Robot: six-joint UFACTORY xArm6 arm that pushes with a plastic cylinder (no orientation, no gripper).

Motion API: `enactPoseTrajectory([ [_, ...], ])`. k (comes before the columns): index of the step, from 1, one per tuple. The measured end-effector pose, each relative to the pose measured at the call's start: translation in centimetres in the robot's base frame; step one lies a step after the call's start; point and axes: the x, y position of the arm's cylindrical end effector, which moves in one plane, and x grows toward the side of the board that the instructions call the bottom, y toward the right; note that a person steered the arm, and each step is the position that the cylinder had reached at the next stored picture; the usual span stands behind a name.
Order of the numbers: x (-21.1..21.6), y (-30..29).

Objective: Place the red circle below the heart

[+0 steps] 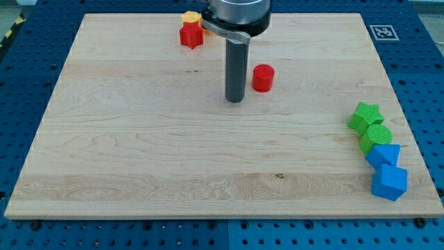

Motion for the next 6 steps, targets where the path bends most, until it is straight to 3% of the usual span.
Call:
enactPoseTrajectory([
  [2, 1.2, 8.7],
  [6, -2.2, 5.8],
])
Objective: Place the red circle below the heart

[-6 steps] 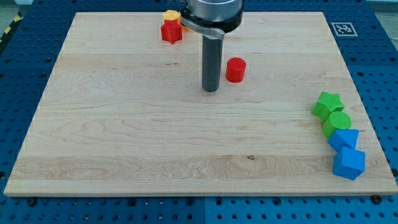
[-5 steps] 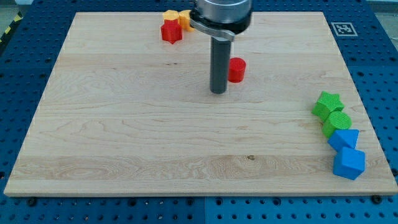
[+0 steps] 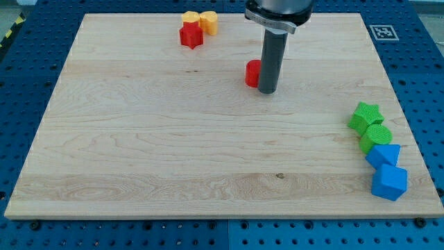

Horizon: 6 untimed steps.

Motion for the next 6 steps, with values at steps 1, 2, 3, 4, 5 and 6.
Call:
enactPoseTrajectory([
  [1, -0.6, -0.3],
  [2, -0.4, -0.3],
  [3, 1.8, 0.0],
  [4, 1.8, 0.0],
  [5, 1.4, 0.0],
  [6, 0.6, -0.3],
])
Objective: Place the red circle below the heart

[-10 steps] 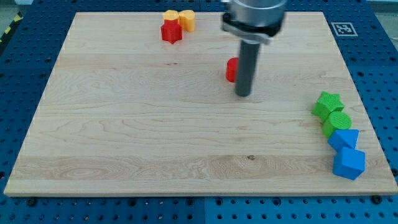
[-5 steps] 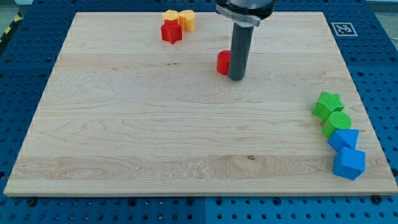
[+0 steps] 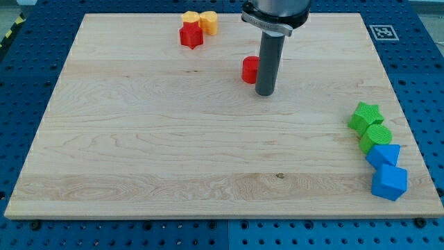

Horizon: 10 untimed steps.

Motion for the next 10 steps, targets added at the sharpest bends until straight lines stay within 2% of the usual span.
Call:
enactPoseTrajectory([
  [1, -1.5, -2.5],
  [4, -2.5, 1.5],
  [5, -5.4, 0.1],
  [8, -5.9, -3.6],
  [9, -9.5, -5.2],
  [10, -10.1, -6.0],
])
